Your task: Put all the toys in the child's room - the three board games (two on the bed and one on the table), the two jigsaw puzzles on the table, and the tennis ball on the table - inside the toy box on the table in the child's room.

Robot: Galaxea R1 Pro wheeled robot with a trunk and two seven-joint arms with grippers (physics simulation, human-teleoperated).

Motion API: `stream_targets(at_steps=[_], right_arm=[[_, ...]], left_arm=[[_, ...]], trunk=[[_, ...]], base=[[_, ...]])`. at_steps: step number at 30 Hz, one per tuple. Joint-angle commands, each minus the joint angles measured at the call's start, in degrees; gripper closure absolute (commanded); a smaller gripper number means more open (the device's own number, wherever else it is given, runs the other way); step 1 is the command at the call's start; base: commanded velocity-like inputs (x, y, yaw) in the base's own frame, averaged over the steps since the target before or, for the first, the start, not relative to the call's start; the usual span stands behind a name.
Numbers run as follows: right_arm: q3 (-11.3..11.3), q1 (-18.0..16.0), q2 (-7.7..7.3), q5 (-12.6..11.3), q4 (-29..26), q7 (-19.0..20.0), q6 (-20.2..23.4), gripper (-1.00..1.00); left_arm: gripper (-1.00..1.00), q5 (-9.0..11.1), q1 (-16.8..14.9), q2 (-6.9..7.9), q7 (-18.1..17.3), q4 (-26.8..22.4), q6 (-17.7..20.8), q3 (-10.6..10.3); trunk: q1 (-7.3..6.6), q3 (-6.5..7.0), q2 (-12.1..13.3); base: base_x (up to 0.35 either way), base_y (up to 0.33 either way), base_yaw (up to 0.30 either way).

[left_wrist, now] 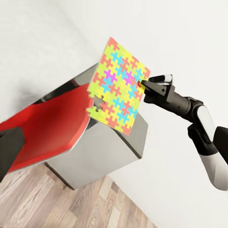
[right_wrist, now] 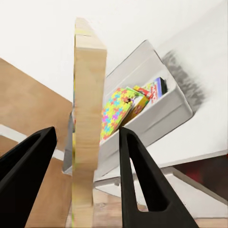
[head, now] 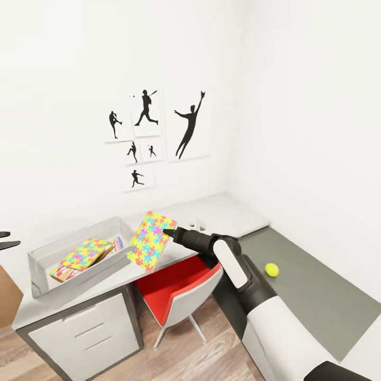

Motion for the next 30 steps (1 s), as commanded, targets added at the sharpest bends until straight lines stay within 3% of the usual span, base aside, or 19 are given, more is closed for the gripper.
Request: stream_targets(at_steps=[1, 12, 19, 30], right_arm=[[-0.1, -0.1, 0.01, 0.2, 0.0, 0.2, 0.2, 1.00], [-0.1, 0.0, 0.01, 0.2, -0.1, 0.3, 0.2, 1.00], [-0.1, 0.0, 0.01, 0.3, -0.1, 0.2, 0.2, 1.00], [-0.1, -0.1, 0.01, 0.3, -0.1, 0.2, 0.2, 1.00]], left_arm=[[-1.00, 0.0, -0.1, 0.02, -0.2, 0.0, 0.6, -0.1], [-1.00, -0.1, -0.1, 0.02, -0.2, 0.1, 0.6, -0.1], [-1.00, -0.2, -0.1, 0.02, -0.2, 0.1, 0.6, -0.1], [-1.00, -0.3, -0.1, 0.02, -0.2, 0.4, 0.6, -0.2]], trunk=[[0.04, -0.14, -0.1], [0.04, -0.14, -0.1], [0.04, -0.14, -0.1], [0.04, -0.14, -0.1]], base=[[-0.013, 0.020, 0.278], [-0.002, 0.031, 0.051], [0.000, 0.218, 0.013], [-0.012, 0.276, 0.254]])
